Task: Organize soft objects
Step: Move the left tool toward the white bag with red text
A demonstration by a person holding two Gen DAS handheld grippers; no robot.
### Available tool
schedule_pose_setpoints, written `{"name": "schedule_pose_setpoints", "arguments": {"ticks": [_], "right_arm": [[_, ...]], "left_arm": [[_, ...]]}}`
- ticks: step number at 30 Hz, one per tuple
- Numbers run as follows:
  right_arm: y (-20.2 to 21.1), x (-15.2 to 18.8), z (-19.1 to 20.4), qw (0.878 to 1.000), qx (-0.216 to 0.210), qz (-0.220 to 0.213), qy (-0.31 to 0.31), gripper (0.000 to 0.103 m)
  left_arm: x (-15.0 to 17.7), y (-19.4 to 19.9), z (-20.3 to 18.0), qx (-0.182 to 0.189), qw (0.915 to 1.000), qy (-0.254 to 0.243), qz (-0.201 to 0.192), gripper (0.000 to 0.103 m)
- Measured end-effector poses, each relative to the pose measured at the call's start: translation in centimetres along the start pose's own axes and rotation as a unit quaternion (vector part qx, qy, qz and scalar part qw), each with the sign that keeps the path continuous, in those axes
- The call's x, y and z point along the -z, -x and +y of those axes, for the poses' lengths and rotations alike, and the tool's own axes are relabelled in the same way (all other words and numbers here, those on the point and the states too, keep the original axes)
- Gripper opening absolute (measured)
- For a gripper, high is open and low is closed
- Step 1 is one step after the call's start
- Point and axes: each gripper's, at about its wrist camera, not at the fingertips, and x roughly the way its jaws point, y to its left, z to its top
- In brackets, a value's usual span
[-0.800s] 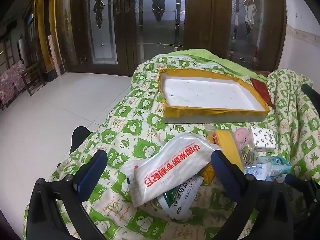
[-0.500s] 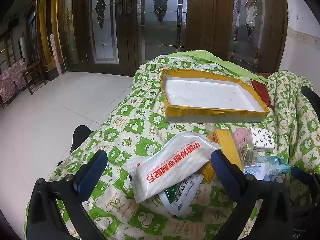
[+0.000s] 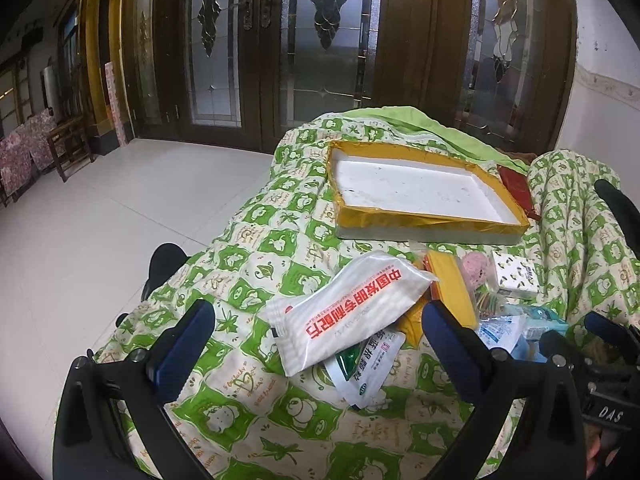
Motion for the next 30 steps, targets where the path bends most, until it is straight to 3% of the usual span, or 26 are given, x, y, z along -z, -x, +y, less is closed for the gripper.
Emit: {"name": "schedule_pose_setpoints", "arguments": {"ticks": [15,23,30], "right_arm": [[-0.6,-0.2,-0.3,0.999,-0.030,0.038,-0.003,0.102],[-1.6,-1.4,-1.8,0.997,-0.030,0.067,-0.009,0.102],[-2.3,-1.6,-2.1,0.996,-0.011,0.094,0.001,0.102]], "left_arm": [[-0.4,-2.1,-1.4,0.034,0.9963,-0.032,0.072,0.103],[-1.8,-4.3,-1.9,0.049,0.9879,-0.100,0.108,0.103],[-1.3,-6.7,-1.0,0.057,0.9840,-0.085,0.146,0.103]]}}
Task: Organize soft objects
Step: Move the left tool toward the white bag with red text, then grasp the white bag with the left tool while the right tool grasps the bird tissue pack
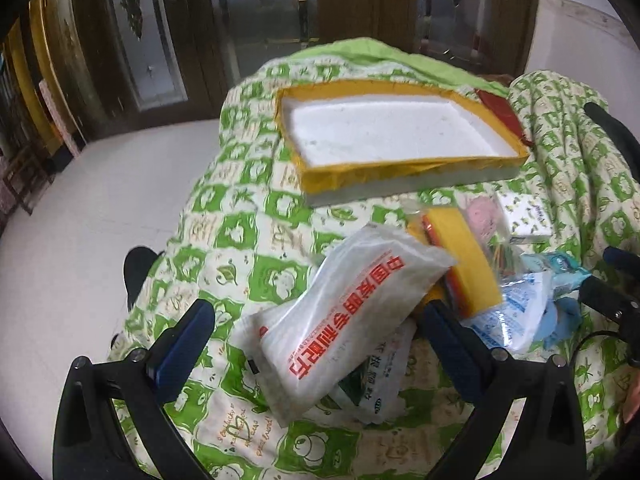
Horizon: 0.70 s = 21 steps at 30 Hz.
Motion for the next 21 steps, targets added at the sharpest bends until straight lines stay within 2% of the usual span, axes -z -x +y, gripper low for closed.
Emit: {"name": "schedule_pose_setpoints", "arguments": {"ticks": [8,10,11,12,17,21], "right_arm": [[-1.8,-1.8,-1.1,0.999,-0.029,0.027,-0.012,0.102],[-2.4,-2.5,-1.3,0.999,-0.030,0.033,-0.009,0.102],[-2.8,-3.0,-1.5,0.999,-0.029,0.039,-0.011,0.102],[-3.3,-3.5,-1.7,0.998,-0.029,0.045,-0.014,0.102],[-6.2,-5.8,-2.5,0.995,-0.028,0.083,-0.037,0.090],[-8.8,-6.4,-3.6,0.990,-0.033,0.114,-0.075,0.089]], "left_arm": [[-0.7,-1.6,-1.7,-0.003,0.9992,-0.040,0.007,0.102],[-0.6,-2.1,-2.0,0.004,0.9988,-0.048,0.012,0.086],[-0.7,-2.4,-2.1,0.009,0.9986,-0.050,0.018,0.069],[-0.6,-2.7,-2.1,0.011,0.9983,-0.052,0.023,0.064],[-0.6,-1.8,-1.7,0.032,0.9989,-0.036,0.000,0.062],[-0.6,-1.4,-0.7,0.049,0.9987,-0.005,-0.011,0.060]]}}
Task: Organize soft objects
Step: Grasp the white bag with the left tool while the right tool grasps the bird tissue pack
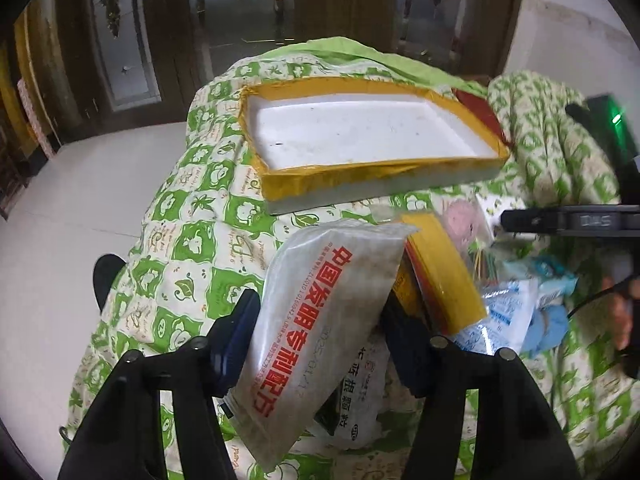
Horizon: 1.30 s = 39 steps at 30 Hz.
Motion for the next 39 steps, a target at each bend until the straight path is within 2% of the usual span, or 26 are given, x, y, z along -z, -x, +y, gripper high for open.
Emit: {"name": "schedule_pose_setpoints", "arguments": {"ticks": [3,14,17,20,27,32,39], "right_arm": [[-1.0,-0.2,-0.2,1.000,0.005,0.002,-0.005,0.088],[-2.3,-0.1,0.9,1.000,-0.002,-0.002,-0.002,0.088],[-2.2,0.0,1.0,1.000,0.001,-0.005,0.001,0.081],[-2.2,-0.1,0.9,1.000,-0.001,-0.007,0.000,0.079],[-1.3,0.3,0.9,1.000,-0.003,-0.019,0.003,0.077],[0.0,0.9,0.8,0.999,-0.001,-0.033,0.010,0.077],[1.5,1.1,1.5,0.998,0.005,-0.056,0.033,0.077]], "left_arm": [[-0.1,-0.2,0.1,0.007,0.9999,0.011,0.002,0.060],[0.2,-0.7,-0.7,0.006,1.0000,0.003,0.006,0.060],[0.2,-0.6,-0.7,0.007,1.0000,0.005,0.003,0.060],[0.1,-0.4,-0.5,0.009,0.9999,0.008,-0.001,0.056],[0.0,0.0,0.2,0.013,0.9996,0.023,-0.007,0.053],[0.1,0.5,0.4,0.020,0.9991,0.033,-0.016,0.048],[0.0,1.0,0.4,0.024,0.9985,0.042,-0.024,0.047]]}}
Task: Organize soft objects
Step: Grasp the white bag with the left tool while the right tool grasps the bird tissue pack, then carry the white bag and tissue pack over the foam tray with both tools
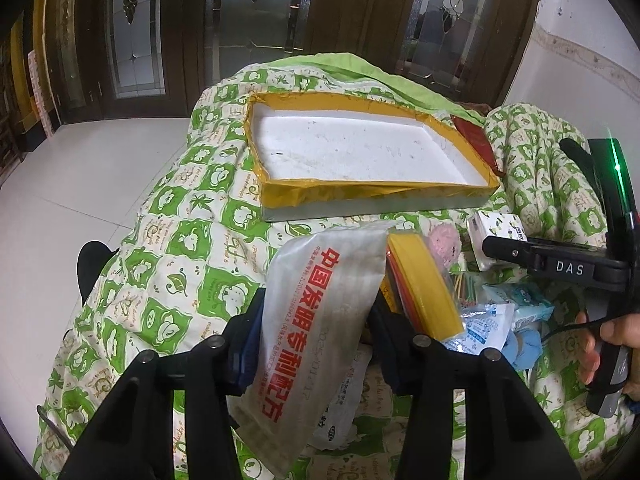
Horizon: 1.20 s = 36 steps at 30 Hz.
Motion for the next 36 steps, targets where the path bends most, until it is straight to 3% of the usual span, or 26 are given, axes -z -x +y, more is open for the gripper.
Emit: {"name": "schedule_pose_setpoints", "arguments": {"ticks": [23,36], "right_arm": [[2.9,-0.5,1.3,0.999,-0.026,-0.026,0.013,0.077],[4.3,-3.7,1.9,0.998,-0.044,-0.052,0.012,0.077]], "left_arm": [[-2.4,1.2,-1.4,0.031,0.9991,0.016,-0.025,0.047],[-4.7,0.9,-2.4,0.040,0.9982,0.020,-0.041,0.047]]}}
